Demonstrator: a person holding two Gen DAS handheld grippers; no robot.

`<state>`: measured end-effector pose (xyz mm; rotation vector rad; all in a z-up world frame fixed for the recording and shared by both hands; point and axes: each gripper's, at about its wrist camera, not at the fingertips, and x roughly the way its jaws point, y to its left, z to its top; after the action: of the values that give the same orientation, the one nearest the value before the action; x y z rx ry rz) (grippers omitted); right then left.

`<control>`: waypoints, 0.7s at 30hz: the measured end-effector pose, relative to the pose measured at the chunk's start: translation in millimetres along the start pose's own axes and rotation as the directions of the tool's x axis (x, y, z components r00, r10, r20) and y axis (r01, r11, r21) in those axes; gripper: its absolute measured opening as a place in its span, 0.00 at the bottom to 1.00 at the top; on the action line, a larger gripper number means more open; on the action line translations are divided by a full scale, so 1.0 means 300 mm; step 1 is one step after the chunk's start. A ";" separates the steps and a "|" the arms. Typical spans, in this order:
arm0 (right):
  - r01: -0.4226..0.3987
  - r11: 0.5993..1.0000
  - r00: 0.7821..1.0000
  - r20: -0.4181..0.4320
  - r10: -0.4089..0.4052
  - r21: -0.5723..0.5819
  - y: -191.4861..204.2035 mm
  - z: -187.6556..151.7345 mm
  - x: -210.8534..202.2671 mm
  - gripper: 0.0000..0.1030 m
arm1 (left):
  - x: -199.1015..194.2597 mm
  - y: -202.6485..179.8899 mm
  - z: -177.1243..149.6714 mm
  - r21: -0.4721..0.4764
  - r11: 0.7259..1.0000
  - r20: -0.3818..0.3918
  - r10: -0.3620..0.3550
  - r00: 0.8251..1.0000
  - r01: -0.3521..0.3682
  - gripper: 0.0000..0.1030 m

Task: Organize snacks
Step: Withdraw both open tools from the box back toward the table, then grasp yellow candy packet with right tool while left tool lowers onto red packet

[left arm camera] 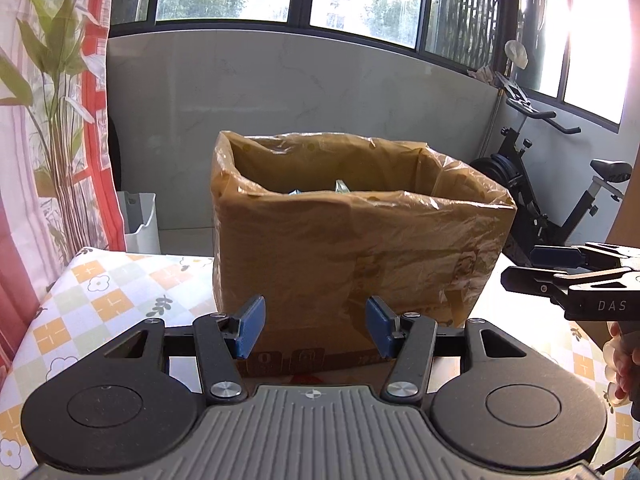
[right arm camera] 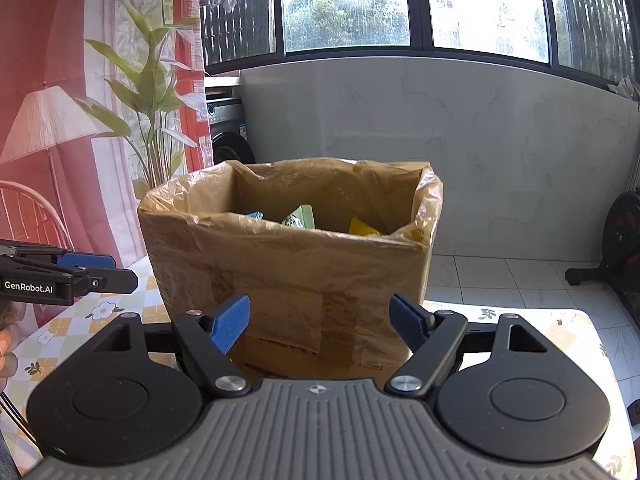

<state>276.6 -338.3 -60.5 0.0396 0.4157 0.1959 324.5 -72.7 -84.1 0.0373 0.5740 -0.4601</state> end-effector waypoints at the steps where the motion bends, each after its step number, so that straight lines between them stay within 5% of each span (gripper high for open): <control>1: 0.000 1.000 1.000 -0.009 0.000 0.004 -0.003 -0.015 0.006 0.77 | 0.006 0.004 -0.011 -0.002 1.000 -0.008 0.000 1.000 0.000 0.56; 12: -0.049 0.999 0.987 -0.152 0.052 0.022 0.007 -0.187 0.115 0.77 | 0.097 0.028 -0.120 -0.022 1.000 -0.098 -0.011 0.995 0.009 0.56; 21: -0.174 0.959 0.940 -0.329 0.093 -0.226 0.102 -0.356 0.227 0.76 | 0.156 0.065 -0.200 -0.047 0.999 -0.175 -0.021 0.984 0.013 0.56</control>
<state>288.8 -295.1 -182.7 -0.2176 0.7065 0.3925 336.8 -64.8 -161.2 0.0293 0.7581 -0.4626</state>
